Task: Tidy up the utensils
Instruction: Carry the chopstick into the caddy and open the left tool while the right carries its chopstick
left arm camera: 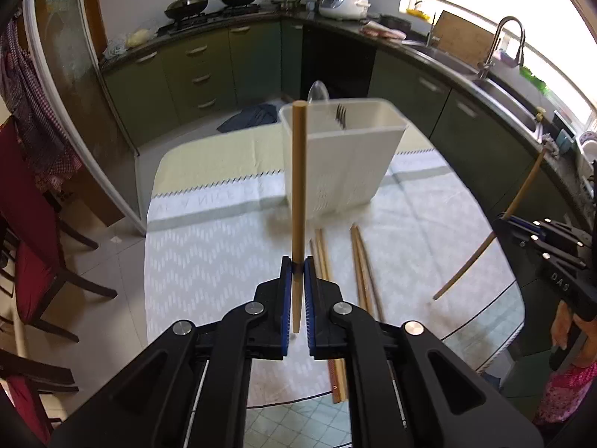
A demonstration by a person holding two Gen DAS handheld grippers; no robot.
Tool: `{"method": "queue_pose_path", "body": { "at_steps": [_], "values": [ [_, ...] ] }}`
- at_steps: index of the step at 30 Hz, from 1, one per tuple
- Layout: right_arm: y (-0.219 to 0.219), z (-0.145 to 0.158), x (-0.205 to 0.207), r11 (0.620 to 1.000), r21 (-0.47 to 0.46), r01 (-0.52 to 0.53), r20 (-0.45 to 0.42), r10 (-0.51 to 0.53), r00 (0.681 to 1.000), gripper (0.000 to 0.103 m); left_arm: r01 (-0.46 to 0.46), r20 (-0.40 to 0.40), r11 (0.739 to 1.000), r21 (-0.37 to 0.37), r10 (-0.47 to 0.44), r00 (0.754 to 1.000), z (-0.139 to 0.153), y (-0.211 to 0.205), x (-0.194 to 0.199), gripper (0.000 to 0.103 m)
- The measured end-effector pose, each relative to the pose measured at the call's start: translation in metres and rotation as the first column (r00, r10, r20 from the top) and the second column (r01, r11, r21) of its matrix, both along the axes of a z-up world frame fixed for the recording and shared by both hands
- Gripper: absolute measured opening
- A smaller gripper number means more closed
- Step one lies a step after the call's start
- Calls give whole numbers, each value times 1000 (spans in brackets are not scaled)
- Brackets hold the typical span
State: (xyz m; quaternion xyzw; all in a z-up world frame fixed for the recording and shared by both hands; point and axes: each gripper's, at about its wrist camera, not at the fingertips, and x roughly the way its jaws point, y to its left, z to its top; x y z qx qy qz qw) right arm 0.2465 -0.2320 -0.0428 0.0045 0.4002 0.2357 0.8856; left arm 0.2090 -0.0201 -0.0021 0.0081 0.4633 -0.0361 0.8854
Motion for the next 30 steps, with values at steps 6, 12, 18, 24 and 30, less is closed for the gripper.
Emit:
{"method": "queue_pose_path", "body": {
  "at_steps": [6, 12, 18, 24, 30],
  "values": [
    [4, 39, 0, 999, 27, -24, 71, 22, 997, 8, 23, 84, 999, -30, -21, 996, 52, -7, 10, 6],
    [7, 75, 3, 998, 54, -39, 132, 31, 991, 8, 36, 261, 998, -55, -20, 965, 123, -19, 30, 6],
    [12, 87, 11, 996, 65, -54, 146, 44, 988, 8, 16, 372, 1000, -21, -7, 928, 142, -35, 61, 6],
    [11, 84, 22, 997, 67, -49, 134, 40, 990, 8, -11, 317, 1000, -15, 15, 948, 108, -38, 97, 7],
    [21, 89, 27, 996, 66, -54, 143, 44, 989, 8, -24, 212, 1000, 2, 23, 977, 59, -30, 122, 7]
  ]
}}
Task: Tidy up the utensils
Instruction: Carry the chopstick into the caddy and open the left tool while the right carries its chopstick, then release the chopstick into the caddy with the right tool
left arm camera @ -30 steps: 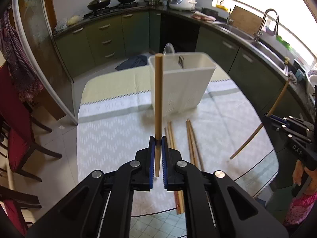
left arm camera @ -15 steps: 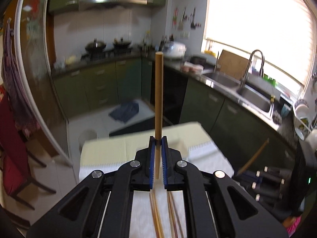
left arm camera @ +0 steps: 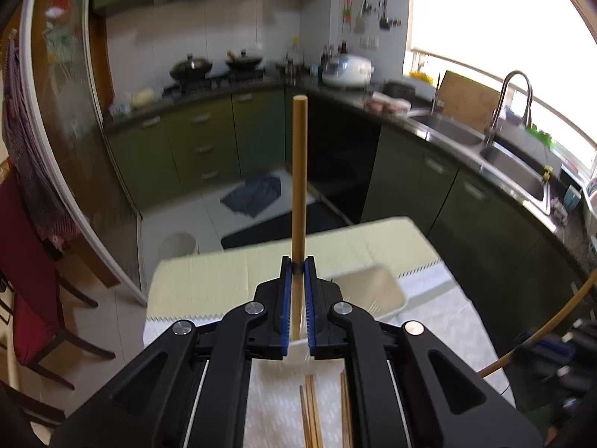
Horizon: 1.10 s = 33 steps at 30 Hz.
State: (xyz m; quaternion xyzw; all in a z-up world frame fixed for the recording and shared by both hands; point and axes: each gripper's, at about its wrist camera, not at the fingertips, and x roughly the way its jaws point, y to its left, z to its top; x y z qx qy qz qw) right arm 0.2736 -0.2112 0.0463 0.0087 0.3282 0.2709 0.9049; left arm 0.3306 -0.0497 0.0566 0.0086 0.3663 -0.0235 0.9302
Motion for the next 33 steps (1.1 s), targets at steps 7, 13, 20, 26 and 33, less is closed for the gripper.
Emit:
{"method": "queue_pose_path", "body": {
  "at_steps": [7, 13, 20, 26, 33],
  "values": [
    [15, 30, 16, 1000, 21, 17, 64, -18, 998, 8, 11, -56, 1000, -9, -11, 998, -26, 10, 4, 15],
    [20, 62, 46, 991, 104, 82, 157, -98, 983, 8, 8, -25, 999, -38, -9, 1000, -10, 22, -14, 25],
    [52, 28, 113, 990, 26, 140, 75, -142, 987, 8, 12, -40, 1000, -24, -13, 999, -12, 36, -42, 28],
    [74, -24, 135, 991, -52, 125, -19, -126, 992, 15, 25, -82, 999, -35, -28, 996, -24, 40, -52, 28],
    [58, -21, 101, 989, -40, 139, 7, -139, 990, 27, 25, -134, 999, -38, -30, 990, -39, 35, -60, 31]
  ]
}}
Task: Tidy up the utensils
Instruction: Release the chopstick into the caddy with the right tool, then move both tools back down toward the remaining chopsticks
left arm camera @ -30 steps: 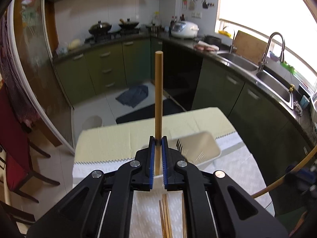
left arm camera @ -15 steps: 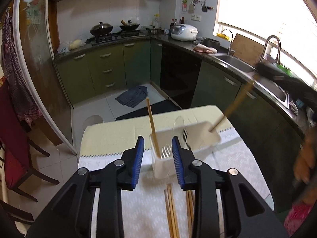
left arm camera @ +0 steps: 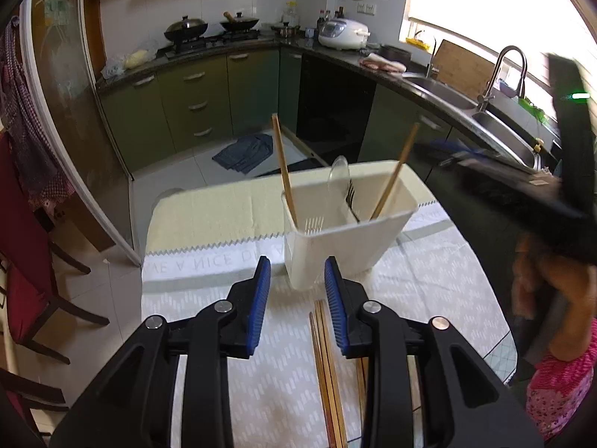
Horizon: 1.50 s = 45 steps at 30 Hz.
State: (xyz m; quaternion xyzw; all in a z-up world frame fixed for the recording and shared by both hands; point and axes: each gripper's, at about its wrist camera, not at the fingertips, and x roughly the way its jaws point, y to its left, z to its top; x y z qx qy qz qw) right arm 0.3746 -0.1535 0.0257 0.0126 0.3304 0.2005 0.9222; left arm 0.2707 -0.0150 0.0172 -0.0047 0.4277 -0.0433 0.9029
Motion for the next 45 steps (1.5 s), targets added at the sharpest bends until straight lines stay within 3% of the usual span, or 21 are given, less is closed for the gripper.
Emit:
{"method": "queue_pose_path", "body": {
  "at_steps": [4, 8, 15, 18, 25, 38, 45],
  "values": [
    [-33, 9, -53, 1000, 17, -14, 47, 13, 999, 27, -14, -104, 1000, 7, 15, 994, -32, -1, -4, 32],
    [-70, -11, -101, 1000, -22, 1, 45, 0, 999, 27, -13, -241, 1000, 4, 13, 970, -80, -4, -4, 32],
    [-125, -60, -139, 998, 22, 51, -58, -50, 997, 27, 0, -355, 1000, 13, 5, 935, -136, -17, 1, 26],
    [-138, -78, -145, 997, 38, 63, -90, -59, 994, 31, 9, -385, 1000, 27, 2, 923, -152, -25, 0, 25],
    [-145, -91, -147, 997, 65, 47, -121, -39, 992, 31, 9, -414, 998, 55, 15, 910, -165, -30, -3, 20],
    [-114, -84, -138, 998, 62, 0, -138, 9, 990, 35, 19, -446, 997, 69, 14, 895, -185, -42, 7, 16],
    [-80, -102, -128, 998, 13, -59, -194, 61, 979, 35, 27, -435, 996, 88, 14, 900, -190, -49, 5, 8]
  ]
}}
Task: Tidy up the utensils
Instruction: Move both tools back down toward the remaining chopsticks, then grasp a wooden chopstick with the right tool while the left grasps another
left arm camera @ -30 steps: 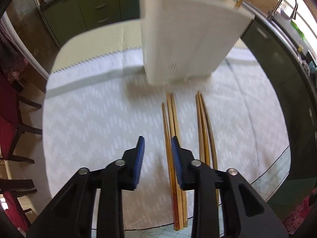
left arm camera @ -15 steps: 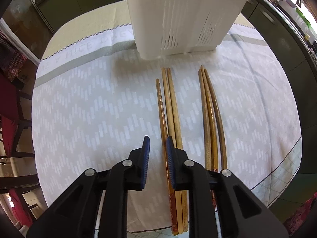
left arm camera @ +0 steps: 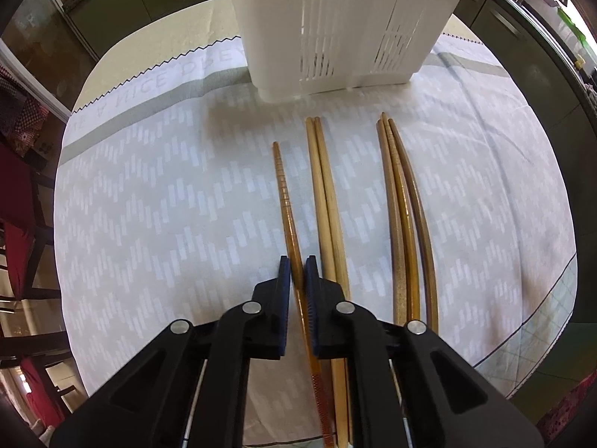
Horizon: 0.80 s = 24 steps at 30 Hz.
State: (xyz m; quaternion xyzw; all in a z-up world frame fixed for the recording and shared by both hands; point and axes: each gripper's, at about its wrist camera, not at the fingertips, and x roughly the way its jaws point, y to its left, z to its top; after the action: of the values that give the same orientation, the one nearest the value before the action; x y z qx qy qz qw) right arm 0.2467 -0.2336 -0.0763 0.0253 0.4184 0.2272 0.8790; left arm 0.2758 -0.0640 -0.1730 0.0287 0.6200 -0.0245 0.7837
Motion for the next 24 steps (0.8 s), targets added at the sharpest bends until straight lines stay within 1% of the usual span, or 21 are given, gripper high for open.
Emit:
{"method": "queue_pose_path", "body": {
  "at_steps": [4, 7, 10, 15, 17, 19, 22, 23, 24],
  "values": [
    [30, -30, 11, 997, -60, -49, -77, 45, 996, 35, -4, -1, 1000, 10, 4, 1000, -1, 9, -3, 8],
    [55, -62, 23, 991, -88, -102, -179, 85, 980, 35, -20, 0, 1000, 10, 20, 1000, -2, 20, -4, 8],
    [75, -84, 32, 986, -105, -130, -238, 102, 966, 35, -35, 5, 999, 9, 35, 999, -3, 31, -6, 8],
    [102, -99, 39, 977, -152, -147, -257, 105, 961, 35, -34, 11, 999, 1, 34, 999, -6, 37, -7, 8],
    [108, -103, 43, 972, -185, -143, -261, 91, 961, 34, -31, 10, 1000, 1, 31, 999, -7, 31, -8, 8],
    [115, -106, 46, 963, -232, -137, -253, 76, 965, 33, -29, 8, 1000, -3, 29, 1000, -6, 28, -8, 8],
    [121, -107, 47, 955, -260, -145, -246, 79, 966, 33, -26, 6, 1000, -16, 26, 1000, -6, 27, -10, 8],
    [125, -107, 47, 947, -288, -145, -236, 76, 969, 33, -24, 6, 1000, -18, 24, 1000, -7, 38, -8, 8],
    [128, -107, 47, 944, -298, -146, -234, 76, 969, 33, -23, 7, 1000, -18, 23, 1000, -7, 38, -7, 8]
  ]
}}
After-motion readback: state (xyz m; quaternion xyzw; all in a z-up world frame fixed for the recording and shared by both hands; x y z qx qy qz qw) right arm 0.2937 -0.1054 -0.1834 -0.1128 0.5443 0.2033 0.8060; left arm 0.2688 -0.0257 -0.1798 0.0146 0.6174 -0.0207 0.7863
